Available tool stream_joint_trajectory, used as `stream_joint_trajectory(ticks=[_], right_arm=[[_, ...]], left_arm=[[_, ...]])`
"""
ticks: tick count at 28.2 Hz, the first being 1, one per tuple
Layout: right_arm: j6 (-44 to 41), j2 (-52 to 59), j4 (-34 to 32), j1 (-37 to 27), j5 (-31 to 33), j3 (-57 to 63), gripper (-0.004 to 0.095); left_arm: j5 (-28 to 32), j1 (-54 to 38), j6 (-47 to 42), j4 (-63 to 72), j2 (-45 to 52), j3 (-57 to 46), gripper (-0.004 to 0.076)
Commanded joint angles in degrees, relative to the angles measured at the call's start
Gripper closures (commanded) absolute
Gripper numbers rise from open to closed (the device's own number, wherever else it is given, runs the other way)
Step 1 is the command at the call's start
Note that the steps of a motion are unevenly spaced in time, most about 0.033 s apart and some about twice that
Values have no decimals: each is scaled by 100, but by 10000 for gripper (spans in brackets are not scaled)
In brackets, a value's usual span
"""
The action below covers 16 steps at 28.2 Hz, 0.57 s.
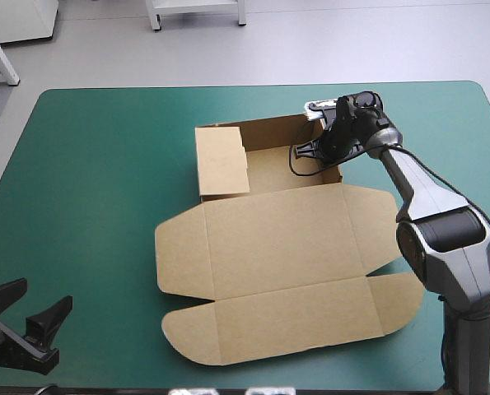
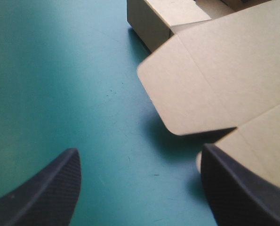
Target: Fold the box
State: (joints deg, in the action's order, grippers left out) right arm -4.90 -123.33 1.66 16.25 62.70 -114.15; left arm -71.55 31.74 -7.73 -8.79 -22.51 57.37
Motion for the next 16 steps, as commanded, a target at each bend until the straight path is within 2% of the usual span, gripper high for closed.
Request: stream_joint_trajectory(ticks=[1,4,8,10,16], right_arm=[[11,315,-1118,-21,232,-148,910],[49,368,-1867,-81,530,-148,918],[182,639,-2180,-376,641,-137,925],[380,870,-2617,-696,811,-137,925],[540,1297,-2683,-1670,796,-124,925]], left_arm=[[-202,42,-30,-16,-91,111,214],[-202,42,51,-16,-91,111,214],[-202,42,135,-37,-91,111,214],[-190,42,149,-48,-91,111,214],[-182,42,208,-74,-91,111,214]])
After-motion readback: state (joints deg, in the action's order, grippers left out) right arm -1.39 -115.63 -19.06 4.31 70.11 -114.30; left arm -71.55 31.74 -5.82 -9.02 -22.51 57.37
